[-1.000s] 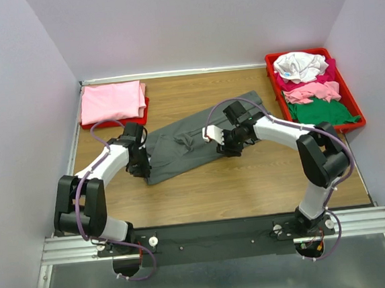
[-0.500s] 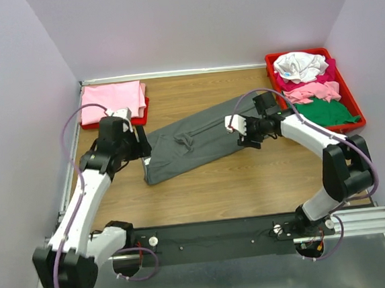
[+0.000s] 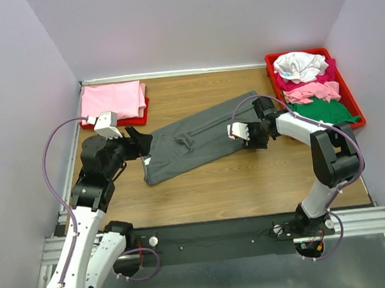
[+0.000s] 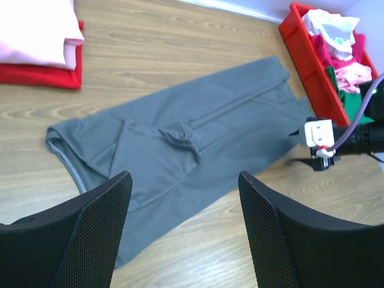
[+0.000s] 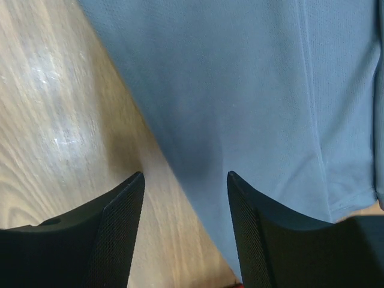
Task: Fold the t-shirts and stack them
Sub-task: Fold the tshirt
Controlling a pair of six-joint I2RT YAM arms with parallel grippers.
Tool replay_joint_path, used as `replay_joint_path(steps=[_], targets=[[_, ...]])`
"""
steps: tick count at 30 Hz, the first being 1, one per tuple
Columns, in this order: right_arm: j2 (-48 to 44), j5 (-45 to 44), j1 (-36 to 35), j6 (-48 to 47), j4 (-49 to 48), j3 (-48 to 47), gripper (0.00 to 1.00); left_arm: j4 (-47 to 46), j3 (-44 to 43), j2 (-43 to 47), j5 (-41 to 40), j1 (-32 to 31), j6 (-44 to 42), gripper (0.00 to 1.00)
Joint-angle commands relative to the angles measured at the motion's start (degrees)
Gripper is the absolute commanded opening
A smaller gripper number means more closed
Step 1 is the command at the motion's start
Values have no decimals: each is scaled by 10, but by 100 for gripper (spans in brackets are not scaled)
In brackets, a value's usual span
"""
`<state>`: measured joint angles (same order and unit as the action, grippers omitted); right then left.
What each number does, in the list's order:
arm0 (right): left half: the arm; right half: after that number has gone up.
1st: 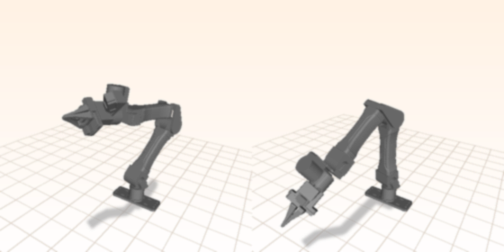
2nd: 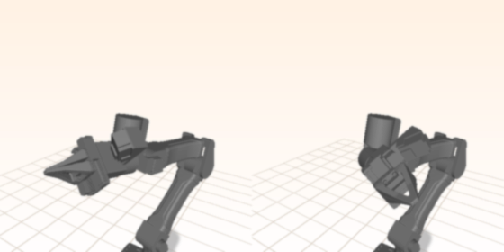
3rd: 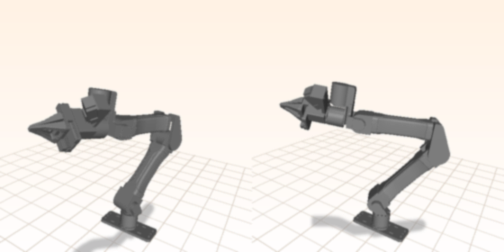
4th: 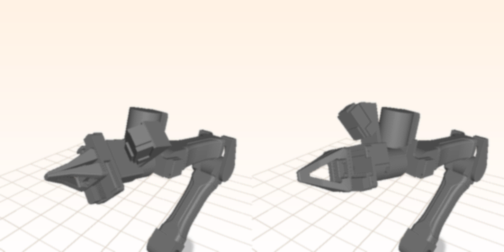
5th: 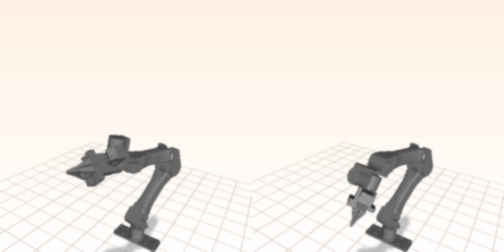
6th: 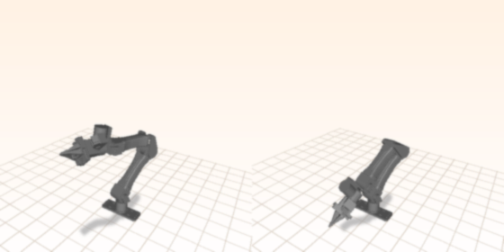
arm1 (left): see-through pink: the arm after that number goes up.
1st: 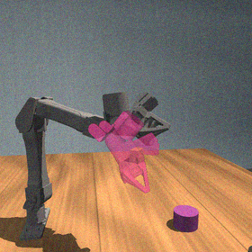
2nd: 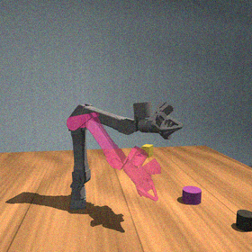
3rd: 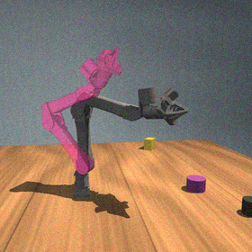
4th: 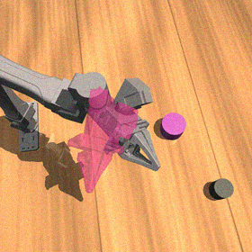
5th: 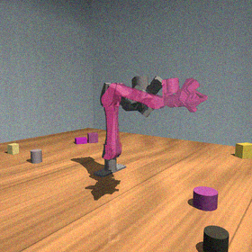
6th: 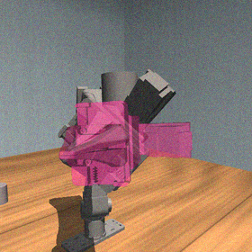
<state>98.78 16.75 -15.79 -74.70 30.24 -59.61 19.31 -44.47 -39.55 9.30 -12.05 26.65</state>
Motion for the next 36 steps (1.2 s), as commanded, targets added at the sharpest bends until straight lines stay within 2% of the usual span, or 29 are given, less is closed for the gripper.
replay_joint_path(steps=[1, 3, 4, 10, 12, 14, 18, 19, 25, 32, 33, 36], targets=[[28, -38, -1, -5, 15, -4, 61, 13, 16, 35, 22, 3, 3, 79], [38, -43, -1, 5, 14, -9, 54, 8, 25, 46, 26, 3, 8, 79], [43, -44, -1, 11, 14, -16, 46, 6, 28, 49, 29, 3, 9, 79], [40, -45, -2, 29, 14, -6, 18, 3, 36, 61, 37, 3, 9, 79], [32, -37, -1, 37, 13, 5, 15, -6, 46, 62, 43, 3, 10, 79], [17, -33, -2, 40, 12, 24, 8, -16, 54, 62, 56, 3, 20, 79], [-24, -9, -2, 54, 12, 64, 7, -30, 62, 60, 77, 3, 27, 79], [-36, -5, -3, 55, 13, 74, 4, -31, 65, 61, 81, 3, 30, 79], [-127, -12, -17, 60, 50, 153, 3, -52, 81, 69, 102, 3, 51, 79], [-263, 4, -60, 79, 165, 224, 4, -95, 93, 37, 135, 3, 74, 79], [-276, 11, -72, 82, 192, 224, 7, -101, 93, 25, 135, 3, 73, 79], [-310, 28, -83, 111, 214, 204, 38, -113, 86, 5, 128, 3, 68, 79]])
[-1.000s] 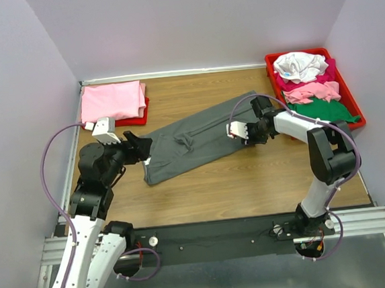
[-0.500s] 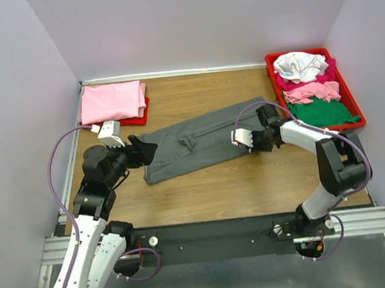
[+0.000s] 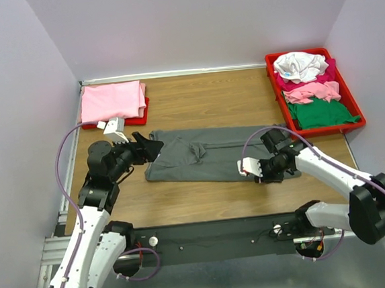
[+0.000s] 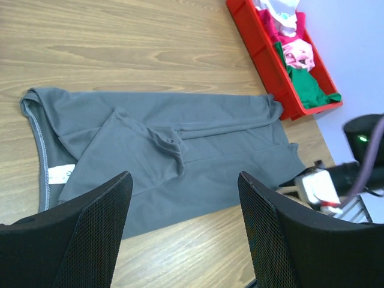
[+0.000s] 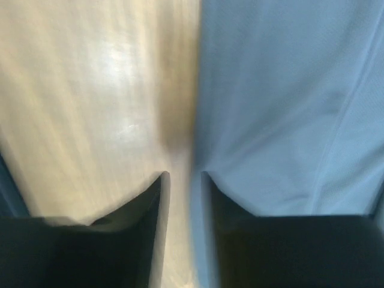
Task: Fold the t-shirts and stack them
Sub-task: Fold the tshirt
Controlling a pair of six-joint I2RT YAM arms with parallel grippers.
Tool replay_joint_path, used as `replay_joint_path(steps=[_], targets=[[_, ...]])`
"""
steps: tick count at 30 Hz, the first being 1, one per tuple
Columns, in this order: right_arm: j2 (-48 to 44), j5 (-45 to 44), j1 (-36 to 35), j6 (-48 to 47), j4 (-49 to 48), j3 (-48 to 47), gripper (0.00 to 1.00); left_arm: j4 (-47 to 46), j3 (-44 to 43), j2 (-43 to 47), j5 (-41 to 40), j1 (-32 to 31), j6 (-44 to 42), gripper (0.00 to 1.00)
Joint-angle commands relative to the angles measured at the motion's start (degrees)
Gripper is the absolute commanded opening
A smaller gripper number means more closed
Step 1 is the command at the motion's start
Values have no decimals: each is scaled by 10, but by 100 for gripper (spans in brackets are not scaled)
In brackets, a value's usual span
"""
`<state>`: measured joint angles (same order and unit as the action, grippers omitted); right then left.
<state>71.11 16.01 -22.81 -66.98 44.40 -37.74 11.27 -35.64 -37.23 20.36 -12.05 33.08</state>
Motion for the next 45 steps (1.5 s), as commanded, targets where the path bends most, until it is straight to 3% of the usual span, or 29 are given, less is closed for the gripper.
replay_joint_path(steps=[1, 3, 4, 7, 12, 18, 23, 27, 36, 41, 45], targets=[[-37, 47, -12, 54, 70, -43, 53, -34, -5, -21, 13, 2, 4, 79], [-28, 54, -12, 89, 35, -82, 63, -35, -7, -27, -3, 2, 13, 78], [-18, 56, -12, 148, 11, -121, 74, -35, -6, -26, -8, 2, 17, 77], [87, 112, -12, 212, -35, -240, 80, -27, 4, -18, -21, 2, 36, 75], [385, 254, -12, 366, -34, -482, 80, 19, 10, 29, -62, 2, 59, 74], [591, 297, -14, 537, -40, -752, 77, 50, 28, 102, -66, 3, 72, 74], [665, 239, -22, 570, -76, -814, 78, 52, 31, 104, -63, 3, 60, 74], [709, 245, -23, 580, -74, -832, 77, 45, 30, 77, -53, 3, 51, 74], [729, 286, -48, 567, -68, -783, 64, 32, 37, 66, -49, 3, 50, 74], [732, 306, -50, 577, -64, -785, 40, 31, 36, 64, -47, 3, 49, 74], [737, 252, -44, 591, -65, -813, 19, 35, 31, 61, -49, 3, 45, 74]])
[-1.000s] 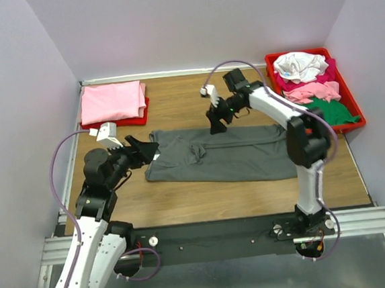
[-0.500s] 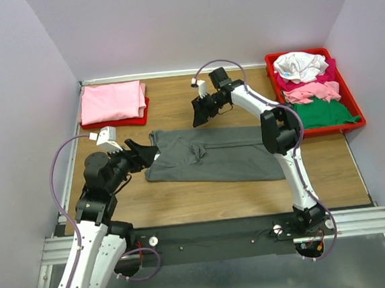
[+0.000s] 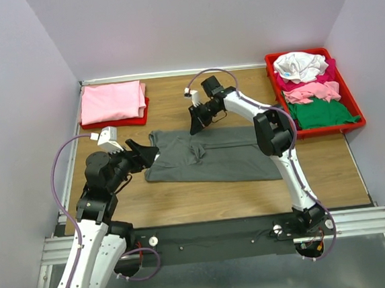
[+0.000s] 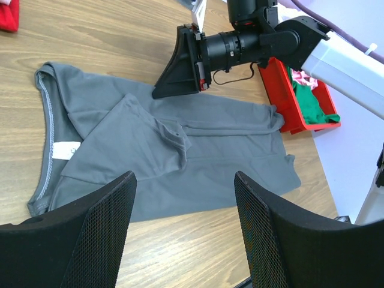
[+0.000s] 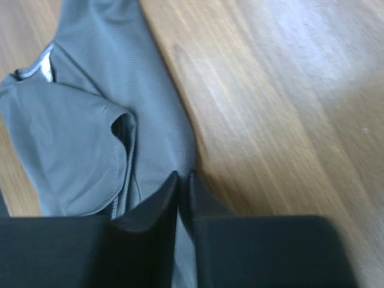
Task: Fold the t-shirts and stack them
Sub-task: Fold the tshirt
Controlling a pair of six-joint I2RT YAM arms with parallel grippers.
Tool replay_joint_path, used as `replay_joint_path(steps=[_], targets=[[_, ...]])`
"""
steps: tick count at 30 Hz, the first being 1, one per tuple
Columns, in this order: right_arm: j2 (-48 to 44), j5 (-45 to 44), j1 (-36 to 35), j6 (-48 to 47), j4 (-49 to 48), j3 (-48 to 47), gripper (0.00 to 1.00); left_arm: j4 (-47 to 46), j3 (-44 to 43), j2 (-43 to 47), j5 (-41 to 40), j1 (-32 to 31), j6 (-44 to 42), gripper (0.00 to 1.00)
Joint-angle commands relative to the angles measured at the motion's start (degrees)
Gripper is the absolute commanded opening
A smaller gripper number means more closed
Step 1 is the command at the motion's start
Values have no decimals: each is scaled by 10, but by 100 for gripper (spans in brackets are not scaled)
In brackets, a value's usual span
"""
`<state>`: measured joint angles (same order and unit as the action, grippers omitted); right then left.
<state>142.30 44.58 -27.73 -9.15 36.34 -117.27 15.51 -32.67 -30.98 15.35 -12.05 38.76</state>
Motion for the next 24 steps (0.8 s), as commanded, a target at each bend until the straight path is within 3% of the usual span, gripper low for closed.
replay_joint_path(steps=[1, 2, 3, 12, 18, 22, 24], targets=[[27, -57, 8, 23, 15, -31, 14, -7, 1, -2, 2, 3, -11, 74], [33, -68, 20, 28, 14, -41, 4, -7, 1, -3, 3, 3, -11, 74], [36, -77, 28, 33, 15, -48, 0, -7, 1, -3, 3, 3, -12, 74], [60, -175, 120, 118, -27, -119, 1, -35, 11, -24, 27, 3, -4, 74], [108, -262, 130, 154, -50, -229, 42, -96, 31, -79, 52, 3, 29, 74], [63, -264, 130, 72, -50, -199, 56, -147, 25, -175, 56, 1, 48, 71], [-4, -242, 130, 26, -50, -154, 75, -178, 8, -243, 36, -5, 54, 70]])
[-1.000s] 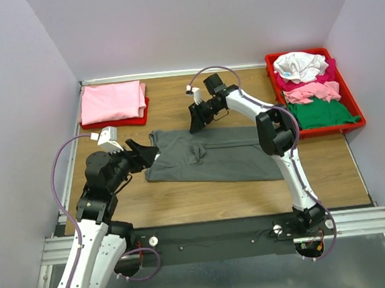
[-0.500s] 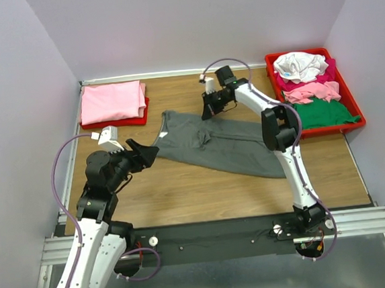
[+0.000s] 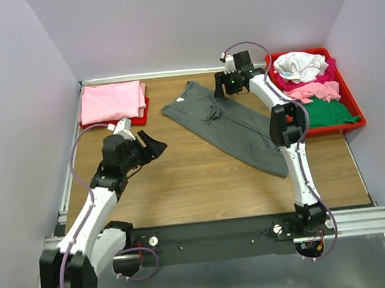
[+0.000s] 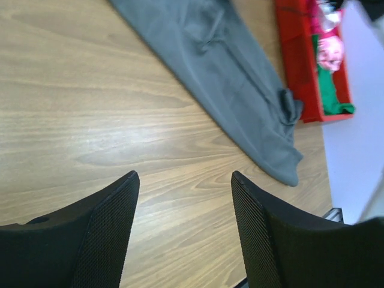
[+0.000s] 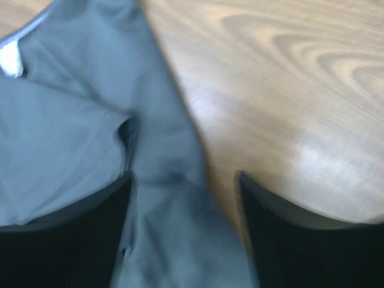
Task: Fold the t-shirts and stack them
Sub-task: Fold the tshirt
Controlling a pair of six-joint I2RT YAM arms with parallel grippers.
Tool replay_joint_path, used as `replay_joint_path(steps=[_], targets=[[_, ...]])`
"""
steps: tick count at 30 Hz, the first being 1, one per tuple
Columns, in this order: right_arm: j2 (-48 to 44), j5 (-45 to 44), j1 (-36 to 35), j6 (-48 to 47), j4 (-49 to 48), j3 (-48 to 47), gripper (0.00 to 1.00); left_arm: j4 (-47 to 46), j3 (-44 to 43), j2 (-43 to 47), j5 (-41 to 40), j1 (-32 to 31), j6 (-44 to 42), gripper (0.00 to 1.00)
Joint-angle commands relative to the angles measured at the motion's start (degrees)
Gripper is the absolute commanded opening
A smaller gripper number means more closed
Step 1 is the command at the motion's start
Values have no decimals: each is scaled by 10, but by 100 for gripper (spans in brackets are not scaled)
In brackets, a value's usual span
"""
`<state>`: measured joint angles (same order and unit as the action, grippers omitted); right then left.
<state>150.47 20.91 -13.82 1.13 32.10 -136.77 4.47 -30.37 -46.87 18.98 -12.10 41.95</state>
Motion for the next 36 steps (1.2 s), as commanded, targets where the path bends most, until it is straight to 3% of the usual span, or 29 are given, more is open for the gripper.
replay_joint_path(steps=[1, 2, 7, 8, 10, 16, 21, 27, 29, 32, 36], targets=[[-118, 7, -9, -102, -8, 70, 84, -74, -24, -108, -14, -7, 28, 70], [-146, 30, -9, -151, -8, 105, 100, -80, -35, -132, -27, -11, 35, 70], [-334, 79, -9, -265, -7, 351, 100, -105, -136, -329, -78, -27, 80, 69], [-358, 109, -8, -277, -4, 384, 100, -96, -158, -360, -80, -29, 84, 63], [-419, 135, -8, -306, 18, 477, 100, -71, -233, -456, -90, -42, 94, 61], [-597, 144, -9, -321, 23, 688, 92, -25, -395, -628, -141, -59, 110, 54], [-687, 104, -9, -316, 17, 752, 92, 104, -535, -741, -205, -58, 127, 49], [-727, 99, -9, -338, 17, 800, 92, 165, -569, -775, -245, -57, 131, 48], [-732, 98, -9, -346, 18, 803, 92, 166, -573, -782, -243, -54, 121, 39], [-746, 93, -9, -356, 20, 812, 92, 176, -597, -806, -228, -43, 98, 16], [-770, 81, -9, -412, 54, 825, 92, 193, -656, -833, -222, -20, 56, 9]])
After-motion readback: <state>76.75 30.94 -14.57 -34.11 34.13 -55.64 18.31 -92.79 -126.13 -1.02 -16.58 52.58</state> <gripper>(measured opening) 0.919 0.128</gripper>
